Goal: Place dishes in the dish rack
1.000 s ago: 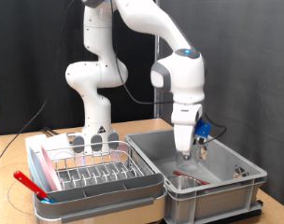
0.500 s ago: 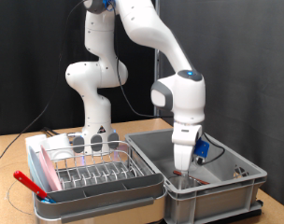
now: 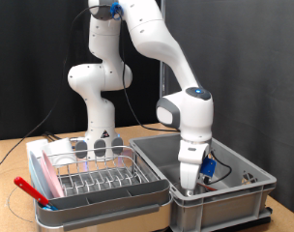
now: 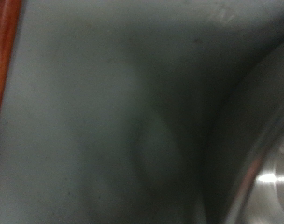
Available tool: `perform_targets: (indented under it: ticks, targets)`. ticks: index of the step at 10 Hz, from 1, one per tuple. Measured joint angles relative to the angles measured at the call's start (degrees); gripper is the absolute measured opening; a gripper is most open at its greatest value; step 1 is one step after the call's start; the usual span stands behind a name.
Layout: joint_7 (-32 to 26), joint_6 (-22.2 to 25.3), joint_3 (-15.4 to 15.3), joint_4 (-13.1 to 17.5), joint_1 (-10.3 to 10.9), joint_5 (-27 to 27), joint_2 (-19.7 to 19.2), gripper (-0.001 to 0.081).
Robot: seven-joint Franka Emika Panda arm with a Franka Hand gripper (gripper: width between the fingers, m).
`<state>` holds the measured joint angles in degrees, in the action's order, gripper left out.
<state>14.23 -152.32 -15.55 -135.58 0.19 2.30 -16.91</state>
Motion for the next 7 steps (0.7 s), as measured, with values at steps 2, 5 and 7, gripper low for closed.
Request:
perform_targets:
  ticks: [2, 5, 7]
  targets:
    - [0.45, -1.8, 0.0, 0.01, 0.0, 0.02, -1.06, 0.0808]
    - [0.73, -2.21, 0.01, 0.01, 0.0, 0.02, -1.27, 0.0649]
    - [0.91, -2.22, 0.06, 0.01, -0.01, -0.02, -1.28, 0.0464]
